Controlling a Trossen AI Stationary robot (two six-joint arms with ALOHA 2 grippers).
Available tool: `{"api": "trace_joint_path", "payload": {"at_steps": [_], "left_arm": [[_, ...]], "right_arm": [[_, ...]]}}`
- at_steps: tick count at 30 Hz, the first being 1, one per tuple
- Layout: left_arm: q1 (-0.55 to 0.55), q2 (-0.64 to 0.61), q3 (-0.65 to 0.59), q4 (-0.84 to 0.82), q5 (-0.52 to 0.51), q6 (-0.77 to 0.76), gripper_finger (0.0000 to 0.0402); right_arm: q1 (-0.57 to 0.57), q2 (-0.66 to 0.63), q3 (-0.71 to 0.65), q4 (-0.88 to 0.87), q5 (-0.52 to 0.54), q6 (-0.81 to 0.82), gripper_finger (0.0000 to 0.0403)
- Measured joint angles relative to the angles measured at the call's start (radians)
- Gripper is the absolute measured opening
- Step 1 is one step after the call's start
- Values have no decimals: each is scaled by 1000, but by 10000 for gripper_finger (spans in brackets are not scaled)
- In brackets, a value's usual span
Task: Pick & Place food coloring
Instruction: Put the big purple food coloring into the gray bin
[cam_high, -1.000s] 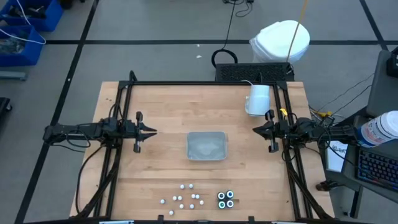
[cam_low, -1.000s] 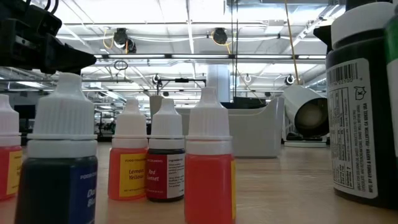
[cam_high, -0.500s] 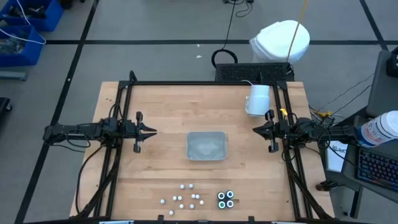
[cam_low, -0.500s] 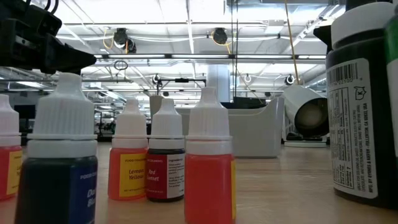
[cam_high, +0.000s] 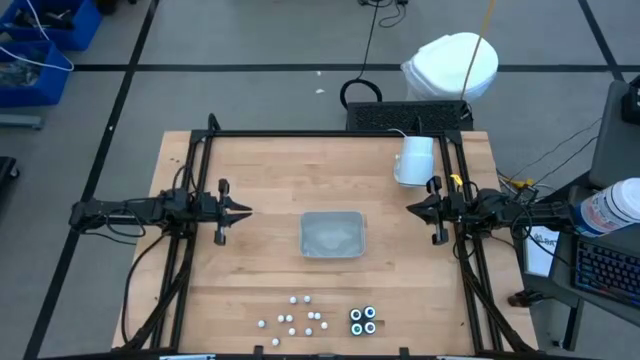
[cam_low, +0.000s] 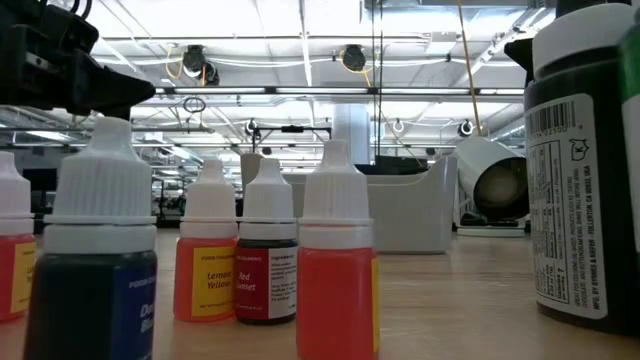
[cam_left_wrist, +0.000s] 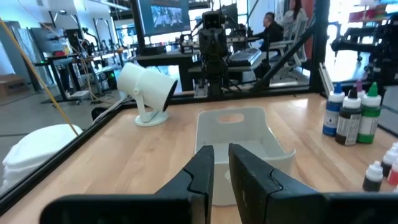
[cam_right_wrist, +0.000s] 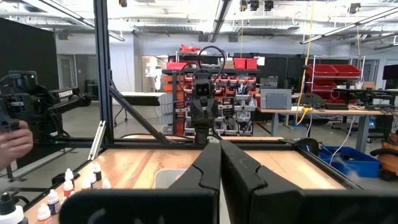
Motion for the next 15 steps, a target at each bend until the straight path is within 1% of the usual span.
{"api": "trace_joint_path", "payload": {"at_steps": [3, 6, 8, 12, 15], "left_arm": [[0, 0, 0, 18, 0, -25, 58], [0, 0, 0, 50, 0, -20, 58], [0, 0, 0, 58, -2, -20, 58], [0, 2, 0, 68, -2, -38, 58], [0, 2, 0, 67, 2, -62, 58]], "right_arm": [[0, 0, 0, 9, 0, -8, 0], [0, 4, 0, 32, 0, -57, 0], [0, 9, 0, 58, 2, -84, 0], [0, 30, 13, 145, 33, -82, 0], [28, 95, 67, 115, -28, -80, 0]]}}
